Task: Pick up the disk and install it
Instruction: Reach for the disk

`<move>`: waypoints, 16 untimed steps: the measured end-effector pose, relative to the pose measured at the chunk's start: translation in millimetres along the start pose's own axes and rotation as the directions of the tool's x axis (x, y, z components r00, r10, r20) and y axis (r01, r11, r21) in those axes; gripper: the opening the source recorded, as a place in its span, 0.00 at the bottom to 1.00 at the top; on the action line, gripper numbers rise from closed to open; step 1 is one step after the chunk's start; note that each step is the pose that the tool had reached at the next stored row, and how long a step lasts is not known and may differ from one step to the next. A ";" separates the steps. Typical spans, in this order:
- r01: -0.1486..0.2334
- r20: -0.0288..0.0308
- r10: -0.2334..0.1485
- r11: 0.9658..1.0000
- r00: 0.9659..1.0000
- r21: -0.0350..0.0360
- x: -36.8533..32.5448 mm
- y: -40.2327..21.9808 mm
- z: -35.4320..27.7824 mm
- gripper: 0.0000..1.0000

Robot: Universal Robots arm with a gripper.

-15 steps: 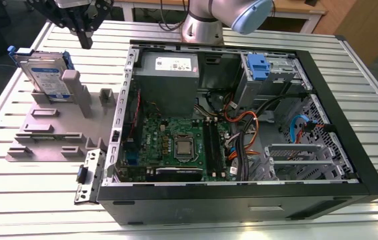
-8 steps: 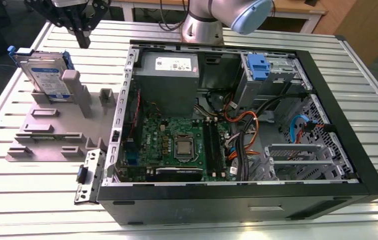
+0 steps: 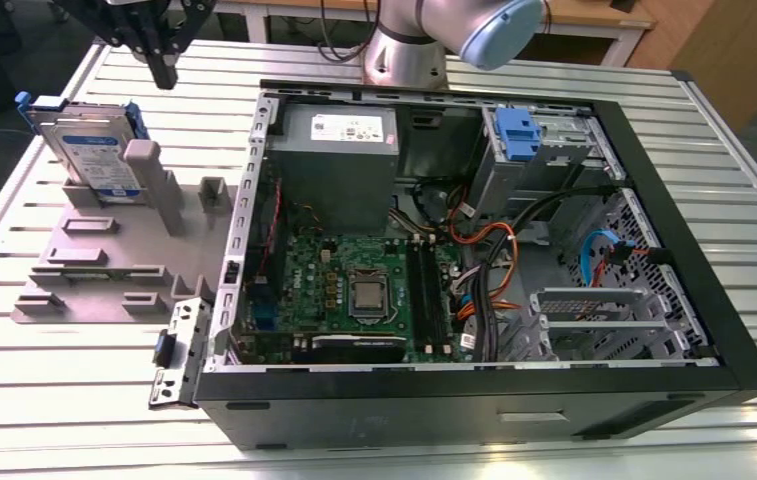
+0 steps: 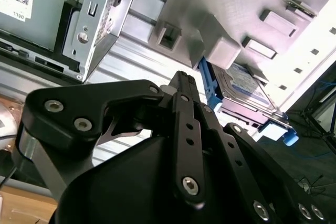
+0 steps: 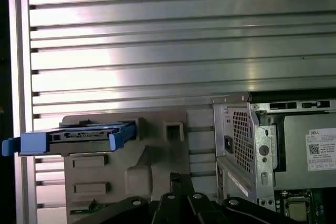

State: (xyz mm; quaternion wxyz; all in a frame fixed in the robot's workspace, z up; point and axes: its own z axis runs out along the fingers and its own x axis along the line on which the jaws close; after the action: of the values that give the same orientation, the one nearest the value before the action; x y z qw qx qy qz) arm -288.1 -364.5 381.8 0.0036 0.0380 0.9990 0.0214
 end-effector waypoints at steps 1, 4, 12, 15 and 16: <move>0.000 0.000 0.000 1.000 1.000 0.000 1.5 0.7 0.1 0.11; 0.000 0.000 0.000 1.000 1.000 0.000 7.8 1.8 0.4 0.11; 0.000 0.000 0.000 1.000 1.000 0.000 25.5 2.4 1.0 0.11; 0.000 0.000 0.000 1.000 1.000 0.000 31.5 2.6 1.2 0.11; 0.000 0.000 0.000 1.000 1.000 0.000 33.5 2.7 1.4 0.11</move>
State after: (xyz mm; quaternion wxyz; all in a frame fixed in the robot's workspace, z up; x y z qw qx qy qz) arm -321.3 -359.3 380.3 0.0037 0.0381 0.9990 0.0214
